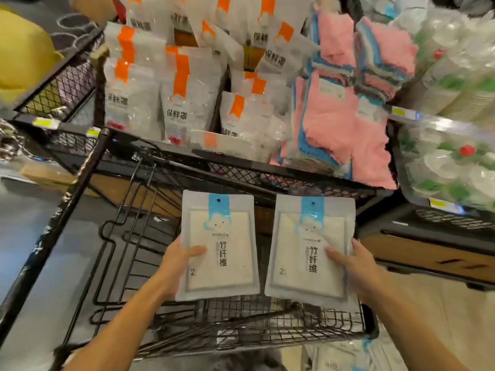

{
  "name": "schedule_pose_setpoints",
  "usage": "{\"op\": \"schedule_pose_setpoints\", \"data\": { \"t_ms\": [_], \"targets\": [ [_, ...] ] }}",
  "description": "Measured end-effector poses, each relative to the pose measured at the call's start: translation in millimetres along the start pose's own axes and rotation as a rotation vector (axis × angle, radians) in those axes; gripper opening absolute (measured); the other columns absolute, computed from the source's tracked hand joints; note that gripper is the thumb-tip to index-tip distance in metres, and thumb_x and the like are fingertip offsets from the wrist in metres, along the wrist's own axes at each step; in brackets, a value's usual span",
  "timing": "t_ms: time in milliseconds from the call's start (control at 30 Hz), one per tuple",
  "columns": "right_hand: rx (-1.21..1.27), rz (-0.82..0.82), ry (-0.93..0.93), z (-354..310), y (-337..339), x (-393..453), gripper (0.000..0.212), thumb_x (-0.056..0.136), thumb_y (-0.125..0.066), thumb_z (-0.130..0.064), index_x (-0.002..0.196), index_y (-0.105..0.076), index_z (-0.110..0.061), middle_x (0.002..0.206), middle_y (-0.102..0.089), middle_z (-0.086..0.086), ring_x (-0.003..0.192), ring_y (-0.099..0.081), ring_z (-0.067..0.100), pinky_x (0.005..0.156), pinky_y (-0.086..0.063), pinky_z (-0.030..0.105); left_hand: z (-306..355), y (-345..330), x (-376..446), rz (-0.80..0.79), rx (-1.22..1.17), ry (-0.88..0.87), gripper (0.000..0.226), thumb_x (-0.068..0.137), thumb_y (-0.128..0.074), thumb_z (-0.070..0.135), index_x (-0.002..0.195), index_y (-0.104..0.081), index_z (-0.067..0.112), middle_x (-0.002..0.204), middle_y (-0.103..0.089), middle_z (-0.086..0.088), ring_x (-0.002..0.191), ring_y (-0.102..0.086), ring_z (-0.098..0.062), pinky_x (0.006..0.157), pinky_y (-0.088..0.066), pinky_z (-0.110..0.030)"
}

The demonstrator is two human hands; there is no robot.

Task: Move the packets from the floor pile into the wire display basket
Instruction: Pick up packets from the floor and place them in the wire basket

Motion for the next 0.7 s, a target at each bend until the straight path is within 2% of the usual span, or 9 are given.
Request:
{"op": "schedule_pose_setpoints", "data": {
  "t_ms": [100, 200, 267, 400, 500, 600, 700],
  "targets": [
    [-0.047, -0.011, -0.056, 26, -6, 26, 0.033, 0.089, -0.075, -0.008, 0.12, -0.063, -0.005, 0.105, -0.078, 0.014, 0.093, -0.077, 0.035, 0.086, -0.06, 0.058, -27, -5, 25, 0.013, 0.009, 0.047, 0.033, 0.092, -0.068, 0.002, 0.12, -0.065, 0.019, 0.111, -0.077, -0.005, 0.103, -0.073, -0.03, 0.088, -0.059, -0.052],
    [-0.07, -0.012, -0.093, 49, -14, 54, 0.031, 0.091, -0.073, -0.008, 0.119, -0.061, -0.005, 0.099, -0.079, 0.012, 0.086, -0.078, 0.03, 0.069, -0.065, 0.046, -54, -10, 51, 0.012, 0.01, 0.077, 0.035, 0.092, -0.068, 0.002, 0.121, -0.064, 0.021, 0.111, -0.078, -0.003, 0.101, -0.075, -0.026, 0.083, -0.061, -0.045],
    [-0.086, -0.021, -0.122, 64, -20, 75, 0.031, 0.092, -0.072, -0.009, 0.121, -0.06, -0.006, 0.099, -0.079, 0.012, 0.082, -0.078, 0.027, 0.059, -0.063, 0.036, -70, -14, 71, 0.006, 0.024, 0.093, 0.037, 0.092, -0.069, 0.002, 0.124, -0.063, 0.02, 0.113, -0.077, -0.004, 0.104, -0.074, -0.026, 0.085, -0.06, -0.046],
    [-0.086, -0.034, -0.186, 98, -30, 119, 0.029, 0.092, -0.071, -0.008, 0.118, -0.058, -0.006, 0.099, -0.078, 0.013, 0.079, -0.078, 0.027, 0.056, -0.062, 0.033, -104, -24, 121, 0.028, 0.036, 0.145, 0.039, 0.091, -0.068, -0.002, 0.125, -0.063, 0.018, 0.115, -0.076, -0.006, 0.105, -0.073, -0.028, 0.089, -0.06, -0.048],
    [-0.092, -0.053, -0.215, 126, -36, 153, 0.026, 0.091, -0.072, -0.01, 0.113, -0.06, -0.006, 0.098, -0.079, 0.012, 0.082, -0.078, 0.027, 0.059, -0.063, 0.036, -130, -33, 158, 0.064, 0.051, 0.18, 0.036, 0.09, -0.071, -0.001, 0.12, -0.067, 0.019, 0.113, -0.076, -0.006, 0.104, -0.073, -0.027, 0.093, -0.058, -0.049],
    [-0.106, -0.059, -0.218, 155, -41, 183, 0.022, 0.092, -0.07, -0.01, 0.113, -0.064, -0.004, 0.102, -0.078, 0.014, 0.087, -0.078, 0.03, 0.068, -0.065, 0.046, -159, -38, 193, 0.087, 0.09, 0.21, 0.022, 0.087, -0.076, 0.002, 0.104, -0.072, 0.016, 0.104, -0.078, -0.009, 0.094, -0.076, -0.027, 0.082, -0.061, -0.042],
    [-0.115, -0.095, -0.189, 185, -48, 208, 0.02, 0.094, -0.067, -0.005, 0.114, -0.066, -0.005, 0.105, -0.078, 0.014, 0.091, -0.078, 0.031, 0.074, -0.065, 0.051, -188, -36, 220, 0.106, 0.104, 0.233, 0.032, 0.084, -0.078, 0.001, 0.115, -0.07, 0.007, 0.104, -0.078, -0.011, 0.098, -0.075, -0.032, 0.084, -0.061, -0.046]
  ]
}}
Point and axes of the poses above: each hand's wrist, its own x-axis towards the middle knuckle, its own y-axis out of the back of the hand, z = x × y, the point moved 4 cm from there along x, towards the middle knuckle
